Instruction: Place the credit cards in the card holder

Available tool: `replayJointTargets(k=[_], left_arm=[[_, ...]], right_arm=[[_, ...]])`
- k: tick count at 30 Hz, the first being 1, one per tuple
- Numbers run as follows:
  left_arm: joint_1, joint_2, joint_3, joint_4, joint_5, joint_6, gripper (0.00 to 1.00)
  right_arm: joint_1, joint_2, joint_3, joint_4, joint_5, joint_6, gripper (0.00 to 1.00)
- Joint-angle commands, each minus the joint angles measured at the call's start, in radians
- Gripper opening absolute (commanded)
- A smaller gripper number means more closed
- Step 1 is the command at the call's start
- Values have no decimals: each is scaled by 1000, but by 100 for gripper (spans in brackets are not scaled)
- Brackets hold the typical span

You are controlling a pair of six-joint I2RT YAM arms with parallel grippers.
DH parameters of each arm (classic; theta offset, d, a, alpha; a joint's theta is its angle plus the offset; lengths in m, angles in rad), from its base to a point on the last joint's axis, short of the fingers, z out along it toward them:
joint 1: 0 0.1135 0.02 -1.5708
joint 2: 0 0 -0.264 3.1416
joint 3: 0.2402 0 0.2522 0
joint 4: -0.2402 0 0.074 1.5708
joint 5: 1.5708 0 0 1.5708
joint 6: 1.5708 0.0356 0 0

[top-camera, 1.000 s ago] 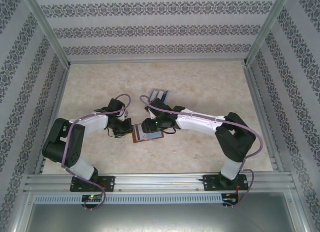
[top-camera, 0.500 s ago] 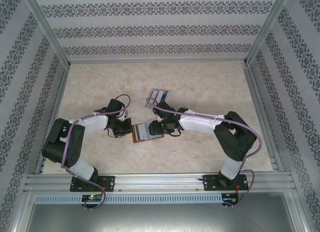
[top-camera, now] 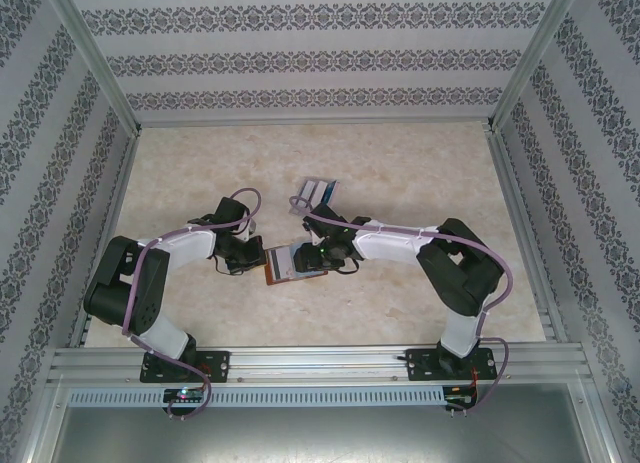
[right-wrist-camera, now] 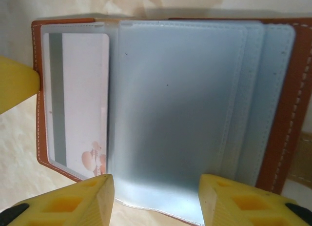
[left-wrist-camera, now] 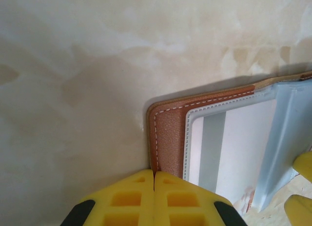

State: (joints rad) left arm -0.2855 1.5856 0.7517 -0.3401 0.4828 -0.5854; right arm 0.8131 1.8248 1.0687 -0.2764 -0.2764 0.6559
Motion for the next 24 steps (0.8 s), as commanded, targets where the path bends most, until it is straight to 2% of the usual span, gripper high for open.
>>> replayJointTargets(k=[1, 11, 16, 21, 24], left_arm=[[0, 40, -37, 41, -16, -17, 0], [0, 42, -36, 53, -6, -23, 0], [0, 53, -39, 65, 7, -29, 0], [5, 59, -36, 70, 19, -32, 0], [5, 62, -32, 72, 18, -33, 0]], right_arm=[[2, 45, 16, 24, -50, 13, 51], [31, 92, 89, 194, -225, 52, 48], [55, 65, 104, 271, -312, 54, 48], [52, -56, 47, 286, -317, -9, 48], [25, -138, -12, 280, -273, -35, 49]])
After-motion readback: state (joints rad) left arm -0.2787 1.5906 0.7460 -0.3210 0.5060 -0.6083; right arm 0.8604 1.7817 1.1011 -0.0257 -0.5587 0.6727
